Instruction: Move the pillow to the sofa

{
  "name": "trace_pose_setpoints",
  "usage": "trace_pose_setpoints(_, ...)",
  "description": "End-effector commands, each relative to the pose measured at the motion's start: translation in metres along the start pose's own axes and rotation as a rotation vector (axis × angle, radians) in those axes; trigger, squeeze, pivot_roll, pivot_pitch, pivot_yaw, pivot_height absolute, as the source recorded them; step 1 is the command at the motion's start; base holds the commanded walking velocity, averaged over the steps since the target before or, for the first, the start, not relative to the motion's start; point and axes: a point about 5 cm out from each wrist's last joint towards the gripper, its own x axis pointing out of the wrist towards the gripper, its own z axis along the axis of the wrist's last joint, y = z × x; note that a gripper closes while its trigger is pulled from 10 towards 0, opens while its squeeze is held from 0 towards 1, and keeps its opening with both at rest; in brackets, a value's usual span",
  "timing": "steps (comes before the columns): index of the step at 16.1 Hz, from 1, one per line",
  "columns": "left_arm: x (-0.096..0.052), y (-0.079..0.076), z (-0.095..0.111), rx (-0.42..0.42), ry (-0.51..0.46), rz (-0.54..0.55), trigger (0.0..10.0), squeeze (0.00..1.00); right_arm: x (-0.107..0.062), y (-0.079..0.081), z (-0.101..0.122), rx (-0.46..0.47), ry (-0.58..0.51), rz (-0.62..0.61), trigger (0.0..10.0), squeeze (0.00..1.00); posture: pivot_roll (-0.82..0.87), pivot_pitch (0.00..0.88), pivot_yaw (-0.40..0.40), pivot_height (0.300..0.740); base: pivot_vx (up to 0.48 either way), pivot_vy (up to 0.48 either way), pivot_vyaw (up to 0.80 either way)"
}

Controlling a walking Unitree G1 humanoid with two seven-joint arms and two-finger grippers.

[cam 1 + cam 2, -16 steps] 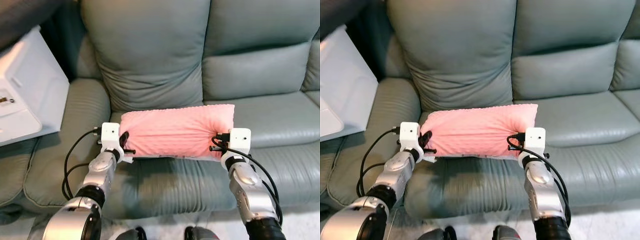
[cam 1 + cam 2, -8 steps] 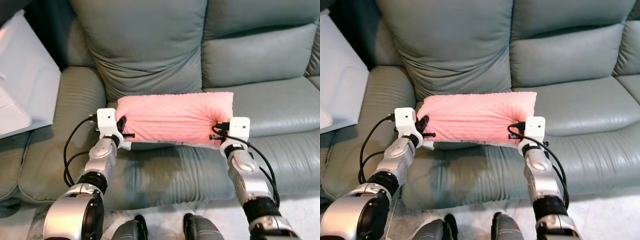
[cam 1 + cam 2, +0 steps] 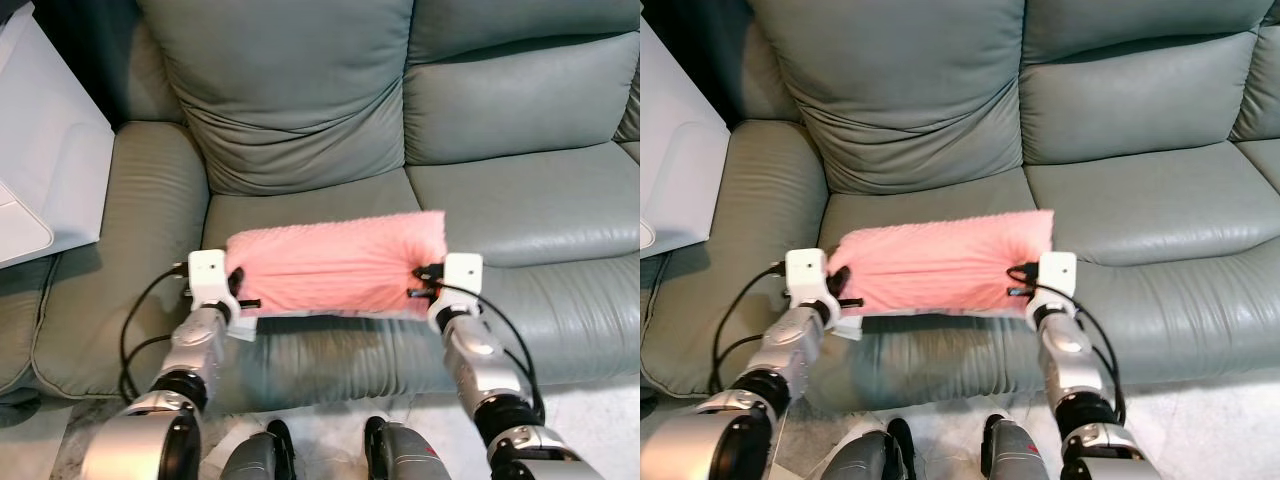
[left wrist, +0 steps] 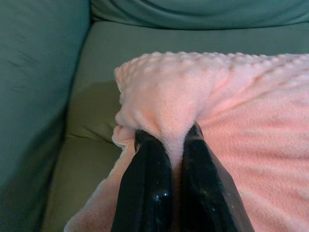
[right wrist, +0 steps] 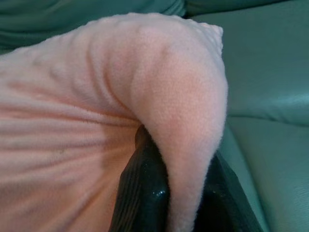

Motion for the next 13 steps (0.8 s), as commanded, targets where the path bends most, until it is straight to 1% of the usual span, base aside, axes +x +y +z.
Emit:
trace_pose_setpoints(1,-0.0048,0.0226,-0.0044,-0.001,0.013,0.087,10.0,0.00,-0.0030,-0.0061,-0.0049,0.007,-0.002,-0.028,10.0,0.00,-0.09,0.306,0.105,0.740,0.000,0.000,0.00)
trace_pose_setpoints(2,-0.0051,0.0252,-0.0044,-0.005,0.014,0.101,10.0,0.00,-0.0028,-0.0073,-0.0060,-0.002,-0.001,-0.031,10.0,0.00,-0.09,0.307,0.105,0.740,0.000,0.000,0.00)
trace_pose_setpoints(6,-0.0042,0.0250,-0.0030,-0.048,0.012,0.124,10.0,0.00,-0.0016,-0.0130,-0.0034,-0.016,-0.013,-0.043,10.0,0.00,-0.09,0.306,0.099,0.740,0.000,0.000,0.00)
trace_pose_setpoints(7,-0.0038,0.0241,-0.0023,-0.059,0.009,0.127,10.0,0.32,-0.0016,-0.0141,-0.0029,-0.020,-0.017,-0.046,10.0,0.55,-0.09,0.305,0.097,0.740,0.000,0.000,0.00)
trace_pose_setpoints(8,-0.0034,0.0222,-0.0022,-0.076,0.006,0.117,10.0,0.97,-0.0014,-0.0145,-0.0029,-0.019,-0.018,-0.047,10.0,1.00,-0.10,0.304,0.097,0.740,0.000,0.000,0.00)
trace_pose_setpoints(9,-0.0034,0.0210,-0.0025,-0.073,0.005,0.114,10.0,1.00,-0.0012,-0.0148,-0.0025,-0.018,-0.020,-0.048,10.0,1.00,-0.10,0.304,0.097,0.740,0.000,0.000,0.00)
trace_pose_setpoints(13,-0.0063,0.0232,-0.0092,-0.086,0.017,0.121,10.0,1.00,-0.0018,-0.0122,-0.0051,-0.019,-0.017,-0.038,10.0,1.00,-0.10,0.304,0.097,0.740,0.000,0.000,0.00)
